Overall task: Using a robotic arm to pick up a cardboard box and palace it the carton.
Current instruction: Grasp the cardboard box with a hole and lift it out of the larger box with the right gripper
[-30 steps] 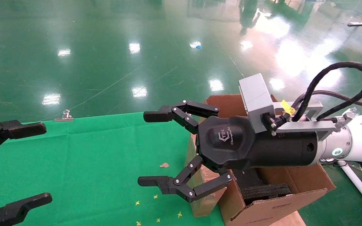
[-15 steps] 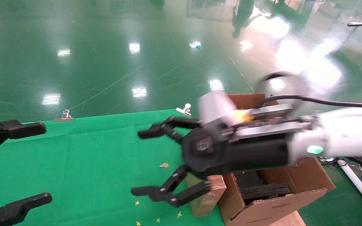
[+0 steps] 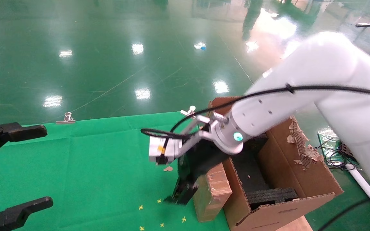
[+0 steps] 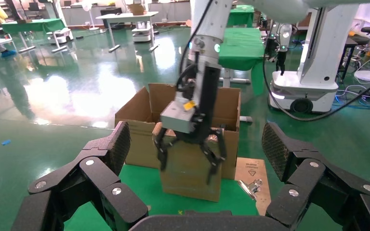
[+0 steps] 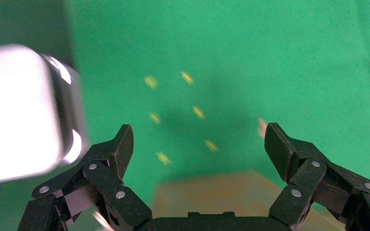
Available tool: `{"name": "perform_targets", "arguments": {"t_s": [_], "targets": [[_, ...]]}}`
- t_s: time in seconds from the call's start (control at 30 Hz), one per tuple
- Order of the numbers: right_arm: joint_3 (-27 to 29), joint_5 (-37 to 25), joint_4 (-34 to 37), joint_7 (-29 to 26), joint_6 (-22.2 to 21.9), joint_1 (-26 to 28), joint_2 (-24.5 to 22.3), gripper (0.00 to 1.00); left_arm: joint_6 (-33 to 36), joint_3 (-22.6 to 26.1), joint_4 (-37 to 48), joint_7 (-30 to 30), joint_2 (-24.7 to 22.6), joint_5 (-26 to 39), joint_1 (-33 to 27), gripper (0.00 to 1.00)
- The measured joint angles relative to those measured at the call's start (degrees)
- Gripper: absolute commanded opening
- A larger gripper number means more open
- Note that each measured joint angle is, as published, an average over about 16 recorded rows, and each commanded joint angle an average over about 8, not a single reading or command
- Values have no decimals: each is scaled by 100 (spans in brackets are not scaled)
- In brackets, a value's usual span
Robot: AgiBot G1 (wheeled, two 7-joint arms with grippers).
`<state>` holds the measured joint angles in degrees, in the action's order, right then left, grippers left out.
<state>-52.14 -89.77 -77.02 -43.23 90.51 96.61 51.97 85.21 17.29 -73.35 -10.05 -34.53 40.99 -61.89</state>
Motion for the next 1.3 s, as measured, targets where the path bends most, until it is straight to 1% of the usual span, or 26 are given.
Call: {"name": "perform_targets", "arguments": {"t_s": [0.17,0.4,0.53,0.7,0.87,1.07,1.17,1.3], "targets": [[-797,-199,-7,-334,32,768,68,100,-1,1,0,1,1,-1,0,100],[-1866,-66,-21,-639,27,1701,-18,100,-1,3,0,2,1,-2,-1,100],[-2450,11,-28,-787,-5,2070,-40,100,-2,4,0,2,2,-3,-1,100],[-3024,101,-30,-974,-67,2349,-25,100,-2,6,0,3,2,-4,-1,100],[-3379,172,-23,-1147,-141,2499,-6,100,-3,7,0,4,3,-5,-2,100],[-3562,330,95,-1552,-181,2642,-34,100,-4,9,0,4,4,-6,-2,100],[-3586,520,325,-1857,-165,2691,-46,100,-4,10,0,5,4,-7,-2,100],[-3626,818,846,-2383,-125,2726,-13,100,-5,11,0,5,4,-7,-2,100]]}}
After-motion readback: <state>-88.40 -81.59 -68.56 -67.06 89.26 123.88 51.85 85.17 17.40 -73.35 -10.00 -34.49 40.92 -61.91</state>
